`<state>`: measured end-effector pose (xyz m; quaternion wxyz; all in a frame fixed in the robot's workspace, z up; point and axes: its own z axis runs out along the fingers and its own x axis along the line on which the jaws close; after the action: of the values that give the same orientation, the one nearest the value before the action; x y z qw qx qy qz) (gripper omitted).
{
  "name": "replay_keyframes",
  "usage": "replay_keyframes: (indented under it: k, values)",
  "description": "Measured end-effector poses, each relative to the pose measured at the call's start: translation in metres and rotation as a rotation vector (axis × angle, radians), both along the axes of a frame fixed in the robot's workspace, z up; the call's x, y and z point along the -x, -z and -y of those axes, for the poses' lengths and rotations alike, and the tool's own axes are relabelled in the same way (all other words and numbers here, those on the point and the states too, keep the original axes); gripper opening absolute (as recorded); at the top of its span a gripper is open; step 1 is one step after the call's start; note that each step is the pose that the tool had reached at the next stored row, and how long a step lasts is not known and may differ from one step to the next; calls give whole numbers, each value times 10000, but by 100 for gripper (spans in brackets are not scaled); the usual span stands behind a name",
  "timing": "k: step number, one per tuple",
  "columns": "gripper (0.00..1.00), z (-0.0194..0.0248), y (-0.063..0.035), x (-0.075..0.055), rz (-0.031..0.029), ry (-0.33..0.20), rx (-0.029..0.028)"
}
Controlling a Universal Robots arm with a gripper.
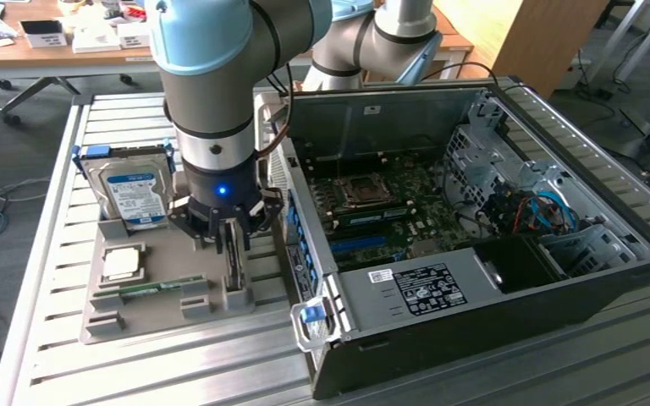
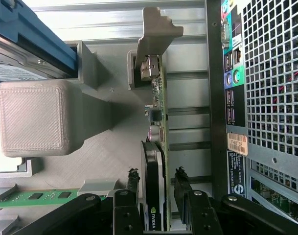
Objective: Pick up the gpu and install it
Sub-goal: 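Pick up the gpu and move the gpu toward the slot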
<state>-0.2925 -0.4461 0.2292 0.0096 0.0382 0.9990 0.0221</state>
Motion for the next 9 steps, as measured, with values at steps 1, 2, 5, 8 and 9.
replay_keyframes:
  k: [1, 2, 5, 8, 9]
  values:
    - [43, 0, 0, 0, 0, 0, 0]
    - [42, 0, 0, 0, 0, 0, 0]
    - [35, 0, 0, 0, 0, 0, 0]
    - [35, 0, 0, 0, 0, 0, 0]
    - [35, 0, 0, 0, 0, 0, 0]
